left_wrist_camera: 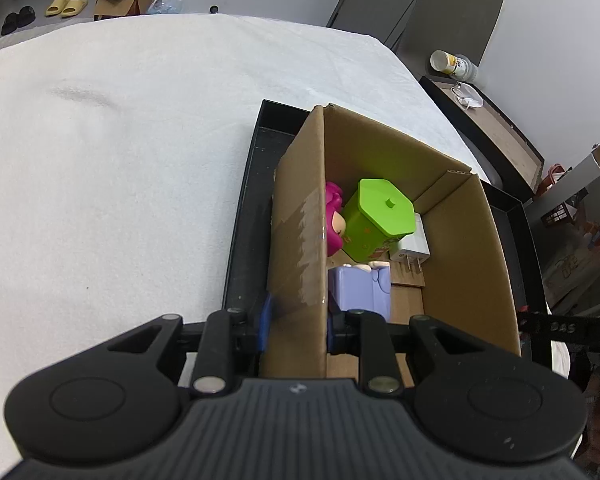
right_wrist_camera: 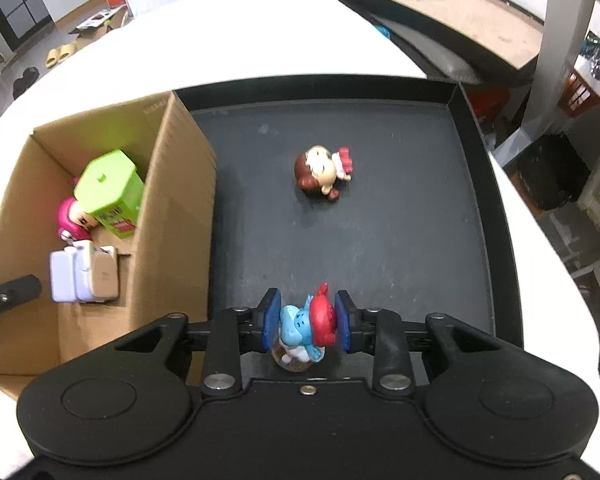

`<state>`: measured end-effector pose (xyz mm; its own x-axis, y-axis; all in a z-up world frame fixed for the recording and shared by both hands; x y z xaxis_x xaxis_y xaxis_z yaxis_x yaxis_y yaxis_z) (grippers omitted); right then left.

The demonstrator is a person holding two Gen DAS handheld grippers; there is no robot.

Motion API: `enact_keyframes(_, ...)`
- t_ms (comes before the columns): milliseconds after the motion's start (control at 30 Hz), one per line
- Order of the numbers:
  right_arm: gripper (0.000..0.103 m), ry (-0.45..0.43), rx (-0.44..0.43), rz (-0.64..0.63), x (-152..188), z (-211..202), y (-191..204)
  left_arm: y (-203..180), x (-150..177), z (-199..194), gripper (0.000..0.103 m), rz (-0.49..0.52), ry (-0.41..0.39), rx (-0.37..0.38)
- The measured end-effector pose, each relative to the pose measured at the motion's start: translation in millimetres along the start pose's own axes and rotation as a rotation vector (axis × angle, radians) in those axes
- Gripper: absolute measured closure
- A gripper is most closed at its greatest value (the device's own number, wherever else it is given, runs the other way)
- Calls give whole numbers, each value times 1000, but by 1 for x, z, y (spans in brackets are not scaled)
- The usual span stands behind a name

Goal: Organize rigid objects
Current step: 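Carry the small figures with the right gripper and release them into the box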

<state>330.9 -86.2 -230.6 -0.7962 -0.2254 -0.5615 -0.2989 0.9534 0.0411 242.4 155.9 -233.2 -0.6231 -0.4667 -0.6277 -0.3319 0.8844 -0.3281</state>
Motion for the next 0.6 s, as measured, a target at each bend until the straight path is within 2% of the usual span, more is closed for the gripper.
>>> enact_keyframes(233,74,-63,-16,-13,-20,-26,1,-1,1,-1,79,4,-1,0)
enact_keyframes(600,75,-129,-52,-50,-45,-50,24,-1,0,-2,79,1,0,2)
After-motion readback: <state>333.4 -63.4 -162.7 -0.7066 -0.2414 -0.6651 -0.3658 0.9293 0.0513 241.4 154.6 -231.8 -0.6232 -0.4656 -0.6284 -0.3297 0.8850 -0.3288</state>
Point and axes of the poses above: each gripper's, at about its wrist camera, not at the fingertips, and z roughly the way its jaws point, y to its left, x to its underside, the point moved 4 cm from there along z, roughly the way its jaws point, and after that the axes turned 13 degrees about -y, right-handed, at the moved point
